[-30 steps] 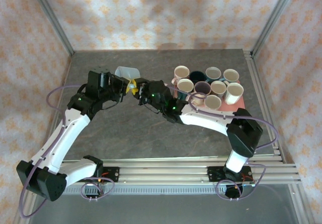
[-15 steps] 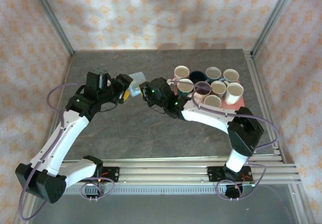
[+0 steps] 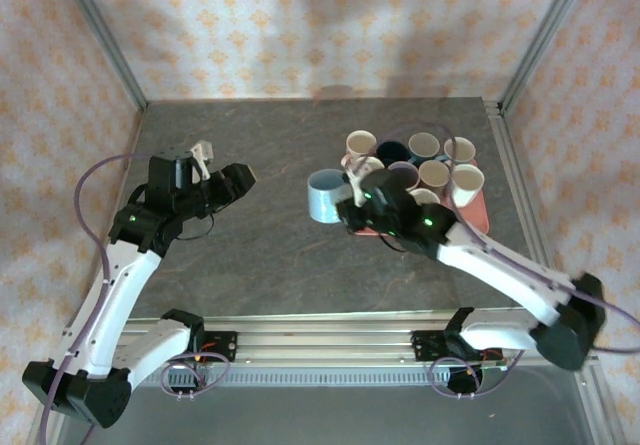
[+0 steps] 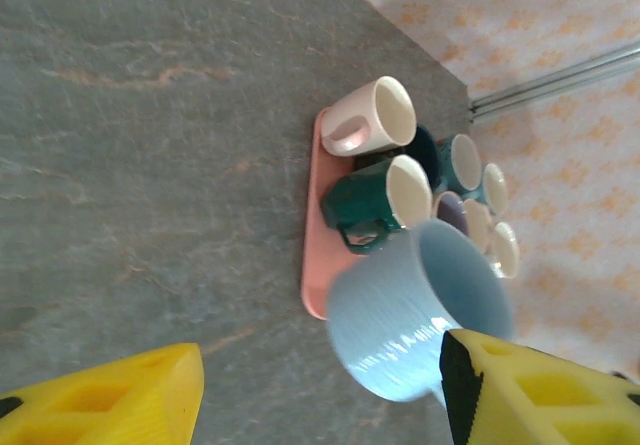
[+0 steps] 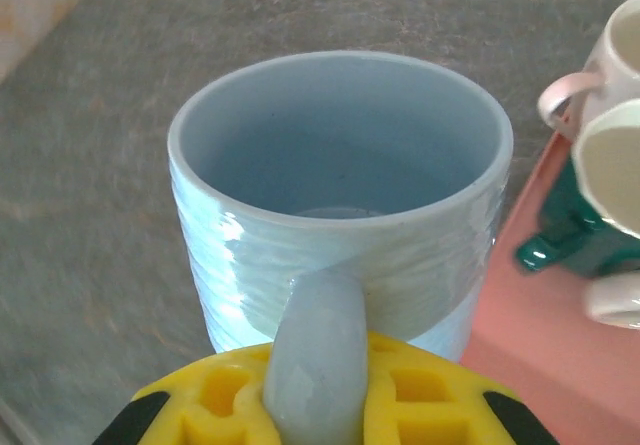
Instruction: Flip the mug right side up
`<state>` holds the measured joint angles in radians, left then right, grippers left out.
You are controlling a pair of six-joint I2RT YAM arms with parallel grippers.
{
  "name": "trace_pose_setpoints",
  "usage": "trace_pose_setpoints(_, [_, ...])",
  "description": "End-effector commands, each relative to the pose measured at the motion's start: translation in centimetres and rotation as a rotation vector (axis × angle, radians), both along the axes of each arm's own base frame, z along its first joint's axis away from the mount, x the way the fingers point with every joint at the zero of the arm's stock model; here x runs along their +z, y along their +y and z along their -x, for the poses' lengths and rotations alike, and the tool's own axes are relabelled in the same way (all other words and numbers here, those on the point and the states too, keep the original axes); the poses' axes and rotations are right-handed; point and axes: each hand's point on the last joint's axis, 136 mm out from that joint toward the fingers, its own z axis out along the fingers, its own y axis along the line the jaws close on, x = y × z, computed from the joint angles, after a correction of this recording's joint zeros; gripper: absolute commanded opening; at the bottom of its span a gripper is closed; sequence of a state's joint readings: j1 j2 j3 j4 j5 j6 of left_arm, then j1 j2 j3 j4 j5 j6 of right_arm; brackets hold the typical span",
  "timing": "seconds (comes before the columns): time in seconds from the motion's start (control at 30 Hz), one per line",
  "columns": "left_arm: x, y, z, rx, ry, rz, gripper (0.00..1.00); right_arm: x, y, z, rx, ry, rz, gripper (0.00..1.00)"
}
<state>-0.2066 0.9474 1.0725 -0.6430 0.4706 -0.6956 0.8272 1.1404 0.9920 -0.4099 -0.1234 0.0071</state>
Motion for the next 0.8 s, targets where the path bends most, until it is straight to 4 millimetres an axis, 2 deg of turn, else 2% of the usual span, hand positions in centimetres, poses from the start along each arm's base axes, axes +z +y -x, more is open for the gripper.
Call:
trace_pose_setpoints(0.0, [-0.4, 1.3, -0.5, -0.016, -0.108, -0.138, 0.64, 2.1, -1.9, 0.4, 0.206, -0.312, 0.097, 0.00])
trace_pose_setpoints(0.17, [-0.8, 0.9, -1.3, -0.006, -0.165, -0.095, 0.62, 0.5, -4.4, 1.3, 0.293, -0.349, 0.057, 0.00])
trace_pose_setpoints(0.27, [-1.6, 0.6, -1.6, -0.029, -0.160, -0.107, 0.62, -0.7, -5.1, 0.8, 0.284, -0.343, 0.039, 0.00])
trace_pose_setpoints(0.53, [-2.7, 0.7, -1.3, -0.064, -0.164, -0.166, 0.62, -3.0, -5.5, -1.6, 0.226, -0.322, -0.007, 0.00])
trace_pose_setpoints(0.77, [-2.5, 0.7, -1.7, -0.062, -0.165, -0.170, 0.62, -4.6, -5.7, -2.7, 0.215, -0.299, 0.011, 0.00])
